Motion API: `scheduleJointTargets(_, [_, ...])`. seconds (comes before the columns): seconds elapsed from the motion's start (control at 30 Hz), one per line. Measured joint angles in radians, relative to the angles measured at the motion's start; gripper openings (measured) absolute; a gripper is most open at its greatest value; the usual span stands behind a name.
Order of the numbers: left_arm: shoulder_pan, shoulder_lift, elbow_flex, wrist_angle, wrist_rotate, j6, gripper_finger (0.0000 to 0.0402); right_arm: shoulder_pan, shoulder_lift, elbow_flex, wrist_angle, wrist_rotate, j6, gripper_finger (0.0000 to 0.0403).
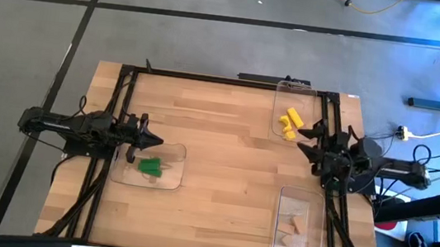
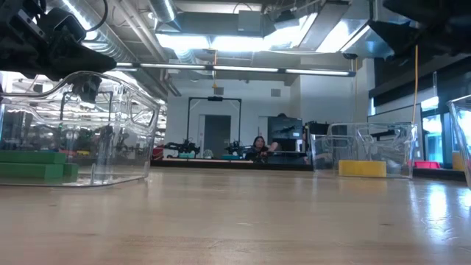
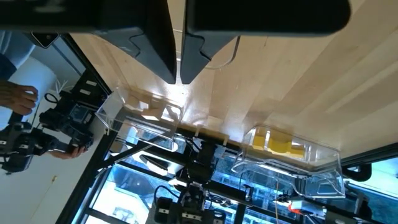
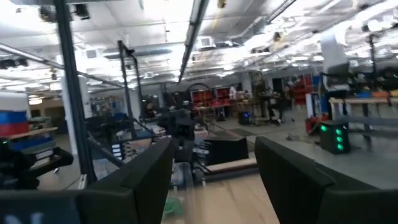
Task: Sort & place blocks by color
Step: Return to Home Position
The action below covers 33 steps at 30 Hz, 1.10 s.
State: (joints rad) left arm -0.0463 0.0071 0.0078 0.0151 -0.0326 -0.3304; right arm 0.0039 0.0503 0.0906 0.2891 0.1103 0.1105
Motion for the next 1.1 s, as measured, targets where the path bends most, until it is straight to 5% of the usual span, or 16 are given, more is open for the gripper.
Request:
scheduleJointTargets(0.3, [0.0, 0.0, 0.0, 0.001, -0.003, 0.0, 0.0023, -0.066, -0.049, -0.081, -0.05, -0.065, 0.044, 0.0232])
scheduleJointTargets(0.63, [0.0, -0.001, 0.0, 0.001, -0.006, 0.0, 0.0008, 0.026, -0.049, -0.084, -0.258, -0.048, 0.011, 0.0232])
scheduleJointTargets(1.1, [0.0, -0.001, 0.0, 0.001, -0.007, 0.0, 0.0013, 0.046, -0.049, -0.084, -0.265, -0.112, -0.091, 0.0232])
